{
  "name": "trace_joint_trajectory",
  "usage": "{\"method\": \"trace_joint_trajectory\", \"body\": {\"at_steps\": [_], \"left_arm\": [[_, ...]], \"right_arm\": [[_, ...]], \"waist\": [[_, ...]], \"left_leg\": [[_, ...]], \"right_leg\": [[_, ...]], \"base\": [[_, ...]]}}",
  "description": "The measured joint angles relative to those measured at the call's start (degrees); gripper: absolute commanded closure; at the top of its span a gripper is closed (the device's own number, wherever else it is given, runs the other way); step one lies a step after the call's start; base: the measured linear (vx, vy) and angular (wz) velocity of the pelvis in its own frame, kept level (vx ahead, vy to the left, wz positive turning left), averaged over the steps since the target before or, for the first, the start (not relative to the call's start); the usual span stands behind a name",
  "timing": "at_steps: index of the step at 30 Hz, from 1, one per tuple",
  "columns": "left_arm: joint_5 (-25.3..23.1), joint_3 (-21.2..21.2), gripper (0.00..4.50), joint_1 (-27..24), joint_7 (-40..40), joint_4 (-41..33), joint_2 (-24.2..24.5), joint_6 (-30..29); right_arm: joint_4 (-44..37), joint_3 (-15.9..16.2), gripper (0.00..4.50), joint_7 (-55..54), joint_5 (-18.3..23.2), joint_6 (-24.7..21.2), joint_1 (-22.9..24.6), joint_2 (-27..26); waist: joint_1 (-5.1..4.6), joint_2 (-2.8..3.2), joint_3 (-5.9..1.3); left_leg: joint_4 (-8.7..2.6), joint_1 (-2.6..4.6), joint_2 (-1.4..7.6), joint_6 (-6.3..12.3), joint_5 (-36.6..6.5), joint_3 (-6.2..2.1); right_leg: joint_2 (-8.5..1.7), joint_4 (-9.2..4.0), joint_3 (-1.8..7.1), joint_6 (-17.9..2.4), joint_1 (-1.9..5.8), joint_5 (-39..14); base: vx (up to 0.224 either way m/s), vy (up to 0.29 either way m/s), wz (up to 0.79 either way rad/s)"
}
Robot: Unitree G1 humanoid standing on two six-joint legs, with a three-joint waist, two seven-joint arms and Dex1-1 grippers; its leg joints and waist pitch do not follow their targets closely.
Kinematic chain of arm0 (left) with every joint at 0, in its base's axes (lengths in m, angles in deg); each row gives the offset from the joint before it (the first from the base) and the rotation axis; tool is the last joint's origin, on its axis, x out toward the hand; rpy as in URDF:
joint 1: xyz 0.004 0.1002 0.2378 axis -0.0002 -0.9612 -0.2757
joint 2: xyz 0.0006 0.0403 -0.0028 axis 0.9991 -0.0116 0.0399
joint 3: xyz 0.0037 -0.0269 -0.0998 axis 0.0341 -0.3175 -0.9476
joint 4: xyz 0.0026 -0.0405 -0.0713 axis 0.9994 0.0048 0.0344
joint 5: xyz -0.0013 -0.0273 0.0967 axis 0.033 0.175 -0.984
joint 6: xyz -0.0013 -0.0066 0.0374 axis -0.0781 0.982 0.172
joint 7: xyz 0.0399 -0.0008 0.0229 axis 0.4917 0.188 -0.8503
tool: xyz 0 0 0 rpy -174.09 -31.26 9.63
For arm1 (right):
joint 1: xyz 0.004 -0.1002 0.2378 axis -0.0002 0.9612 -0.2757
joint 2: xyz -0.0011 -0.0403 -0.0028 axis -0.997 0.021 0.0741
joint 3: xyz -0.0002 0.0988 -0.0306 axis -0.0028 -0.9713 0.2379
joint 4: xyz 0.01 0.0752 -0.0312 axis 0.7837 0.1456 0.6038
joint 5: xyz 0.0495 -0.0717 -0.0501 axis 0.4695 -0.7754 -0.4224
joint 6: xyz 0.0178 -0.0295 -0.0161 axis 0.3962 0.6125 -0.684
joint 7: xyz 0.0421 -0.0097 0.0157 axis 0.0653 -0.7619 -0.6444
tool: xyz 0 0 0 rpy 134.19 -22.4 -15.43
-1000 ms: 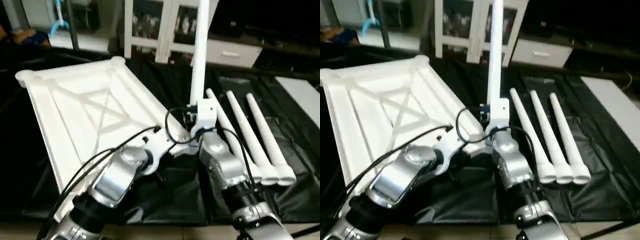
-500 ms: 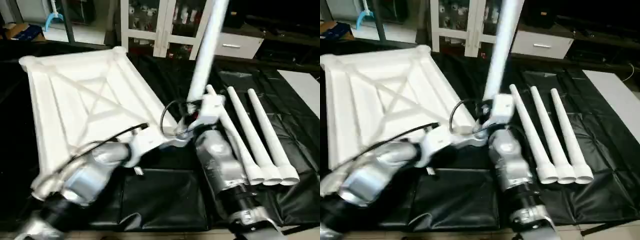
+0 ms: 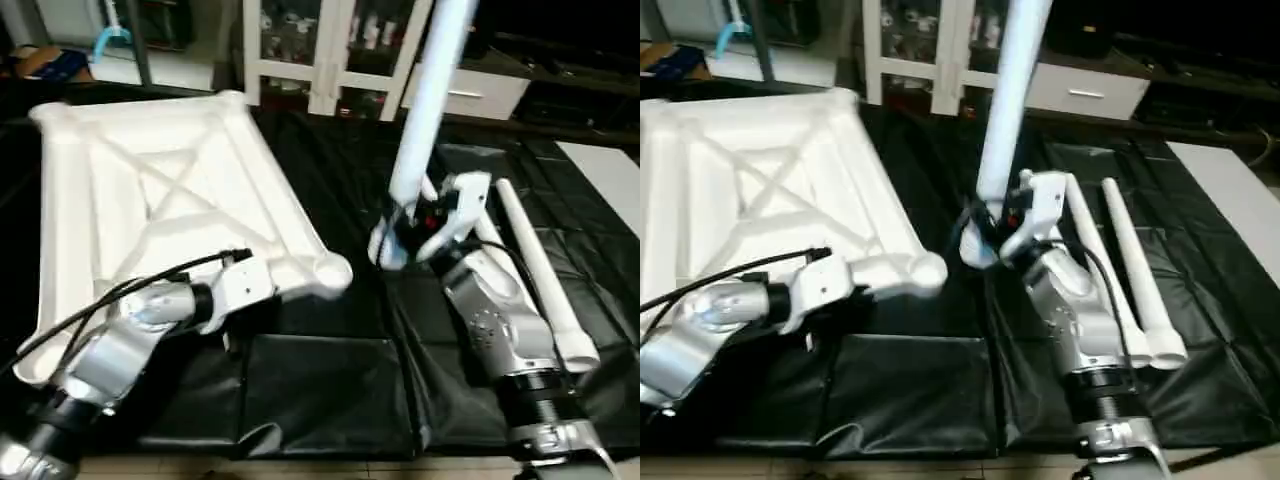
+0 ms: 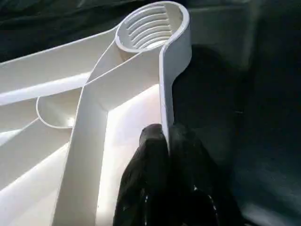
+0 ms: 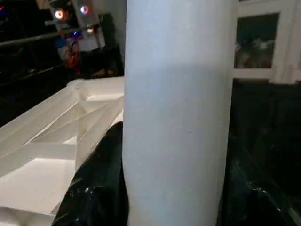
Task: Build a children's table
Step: Insert table leg to table base
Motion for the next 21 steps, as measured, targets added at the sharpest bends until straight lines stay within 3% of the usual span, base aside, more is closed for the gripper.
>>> {"method": "trace_joint_trajectory", "body": {"at_steps": [1, 2, 6, 9, 12, 14, 17, 19, 21], "left_arm": [[0.5, 0.0, 3.92, -0.2, -0.9, -0.3, 0.0, 0.0], [3.0, -1.0, 3.92, -0.9, -1.8, -0.7, -0.4, -0.2], [11.3, -2.2, 3.55, -2.5, -5.2, -4.9, -2.2, -1.0], [15.4, -5.7, 3.3, -2.4, -5.9, -6.6, -1.1, -3.2], [20.3, -12.5, 3.06, 0.9, -4.6, -6.5, -2.6, -8.6], [19.6, -15.9, 2.86, 5.8, -0.3, -3.9, -4.0, -9.4], [13.3, -21.6, 2.66, 18.3, 21.2, 7.9, -11.5, -15.6], [13.6, -24.4, 2.52, 22.9, 29.9, 11.6, -15.0, -18.2], [14.8, -23.9, 2.32, 24.5, 32.0, 12.3, -16.9, -18.8]], "right_arm": [[0.0, 0.0, 2.64, 0.0, 0.0, -0.1, -0.3, 0.0], [-0.1, 0.0, 2.64, 0.0, 0.0, -0.2, -0.6, 0.0], [-0.8, 0.1, 2.64, 0.3, 0.1, -1.2, -0.6, 0.2], [-2.1, 0.5, 2.64, 1.8, 0.1, -2.1, -0.1, 0.6], [-3.0, 2.0, 2.64, 4.9, -1.2, -2.2, 0.6, 3.4], [-4.3, 3.5, 2.64, 6.7, -2.8, -2.0, 0.9, 4.3], [-7.2, 7.0, 2.64, 8.8, -4.9, -1.6, 1.7, 4.7], [-9.2, 9.1, 2.64, 9.6, -5.2, -1.3, 2.2, 4.2], [-9.8, 10.1, 2.64, 10.1, -5.5, -1.1, 2.2, 4.0]], "waist": [[0.15, 0.01, 0.0], [0.18, -0.01, 0.0], [0.5, -0.8, 0.02], [0.33, -0.84, 0.04], [0.59, -0.89, 0.07], [0.75, -1.0, 0.07], [0.99, -1.32, 0.17], [0.94, -1.52, 0.21], [1.05, -1.82, 0.2]], "left_leg": [[0.0, -0.01, 0.0, 0.21, 0.1, 0.07], [0.0, -0.02, 0.01, 0.27, 0.2, 0.13], [0.03, -0.03, 0.07, 0.18, 0.2, 0.15], [0.06, 0.01, 0.07, -0.06, 0.2, 0.16], [0.11, 0.01, 0.12, -0.2, 0.3, 0.18], [0.13, 0.1, 0.18, -0.27, 0.4, 0.23], [0.14, 0.11, 0.49, -0.3, 0.7, 0.53], [0.2, 0.05, 0.53, -0.19, 0.8, 0.59], [0.24, -0.05, 0.53, -0.11, 0.9, 0.61]], "right_leg": [[-0.01, 0.06, 0.06, 0.0, -0.08, 0.0], [-0.01, 0.11, 0.09, 0.0, -0.14, 0.0], [0.02, 0.21, 0.07, -0.1, -0.2, 0.0], [0.02, 0.39, 0.1, -0.1, -0.23, 0.1], [0.01, 0.56, 0.06, -0.2, -0.24, 0.1], [0.01, 0.64, 0.04, -0.3, -0.21, 0.2], [0.04, 0.75, -0.01, -0.3, -0.14, 0.4], [0.03, 0.71, -0.02, -0.3, -0.16, 0.5], [0.03, 0.67, -0.02, -0.3, -0.21, 0.5]], "base": [[0.0, 0.0, 0.0], [0.0, 0.0, 0.0], [0.0, 0.0, 0.0], [0.0, 0.0, 0.0], [0.0, 0.0, 0.0], [0.0, 0.0, 0.0], [0.0, 0.0, 0.0], [0.0, 0.0, 0.0], [0.0, 0.0, 0.0]]}}
